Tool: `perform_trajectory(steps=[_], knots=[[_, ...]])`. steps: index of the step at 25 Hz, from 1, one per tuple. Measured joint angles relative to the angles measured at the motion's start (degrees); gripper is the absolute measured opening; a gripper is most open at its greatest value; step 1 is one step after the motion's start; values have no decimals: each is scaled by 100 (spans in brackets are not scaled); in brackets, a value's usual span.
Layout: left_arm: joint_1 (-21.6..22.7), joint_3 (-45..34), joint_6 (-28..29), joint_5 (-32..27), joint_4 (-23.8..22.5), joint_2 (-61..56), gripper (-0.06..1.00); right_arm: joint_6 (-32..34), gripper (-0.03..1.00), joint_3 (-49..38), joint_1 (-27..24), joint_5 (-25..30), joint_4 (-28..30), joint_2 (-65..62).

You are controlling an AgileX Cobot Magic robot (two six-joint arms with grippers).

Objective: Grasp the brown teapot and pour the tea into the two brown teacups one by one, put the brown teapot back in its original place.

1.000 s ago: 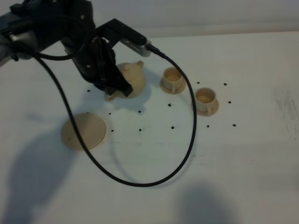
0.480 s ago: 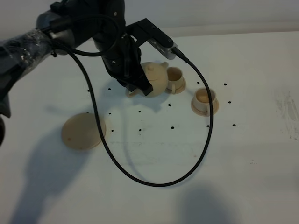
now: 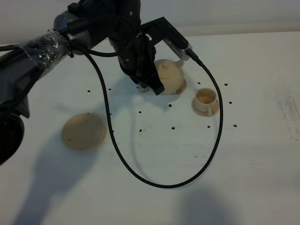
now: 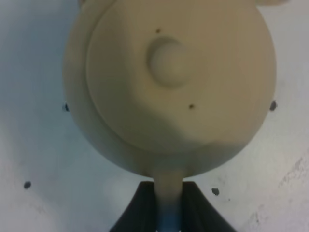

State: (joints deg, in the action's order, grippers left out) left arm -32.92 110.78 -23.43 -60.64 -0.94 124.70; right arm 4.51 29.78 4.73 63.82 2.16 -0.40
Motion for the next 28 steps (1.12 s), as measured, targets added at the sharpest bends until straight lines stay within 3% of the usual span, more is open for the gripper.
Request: perform_trajectory(steps=[13,28], knots=[[-17,14,-554,131,-12,74,1,0,49,0,0,0,0,0],[-211,867,-747,99,-97,517,1,0,49,0,0,0,0,0]])
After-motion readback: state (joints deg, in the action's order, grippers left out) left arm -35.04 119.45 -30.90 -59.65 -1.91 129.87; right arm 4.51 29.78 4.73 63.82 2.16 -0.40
